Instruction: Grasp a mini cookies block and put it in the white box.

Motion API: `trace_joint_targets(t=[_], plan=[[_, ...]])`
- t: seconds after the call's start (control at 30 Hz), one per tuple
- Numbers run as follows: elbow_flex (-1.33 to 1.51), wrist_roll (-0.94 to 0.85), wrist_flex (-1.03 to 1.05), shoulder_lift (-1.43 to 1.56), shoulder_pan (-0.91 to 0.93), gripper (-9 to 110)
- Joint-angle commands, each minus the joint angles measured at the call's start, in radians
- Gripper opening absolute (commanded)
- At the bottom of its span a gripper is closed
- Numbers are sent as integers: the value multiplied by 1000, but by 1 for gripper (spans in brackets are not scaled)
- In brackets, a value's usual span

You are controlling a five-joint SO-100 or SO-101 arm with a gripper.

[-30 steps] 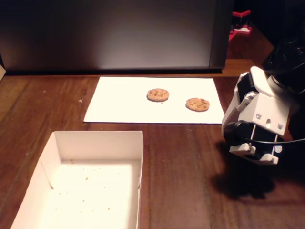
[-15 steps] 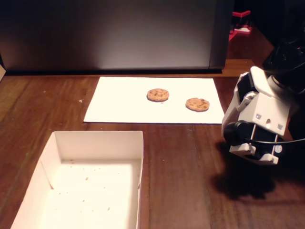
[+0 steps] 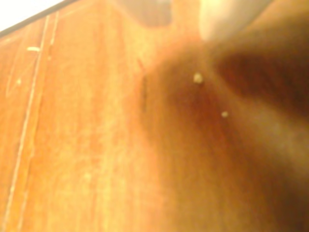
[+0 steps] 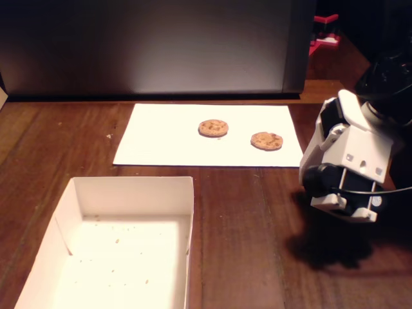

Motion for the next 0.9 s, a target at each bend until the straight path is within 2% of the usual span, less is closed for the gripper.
trace_joint_targets(t=[0.0,0.2,0.4,0.63,0.87], plan=[[3,-67,-74,72,-8,0],[-78,-8,-235,72,55,0],[-245,-44,-279,49,32,0],[-595,29,-250,-360,146,1],[-854,130,-156,-667,245,6]])
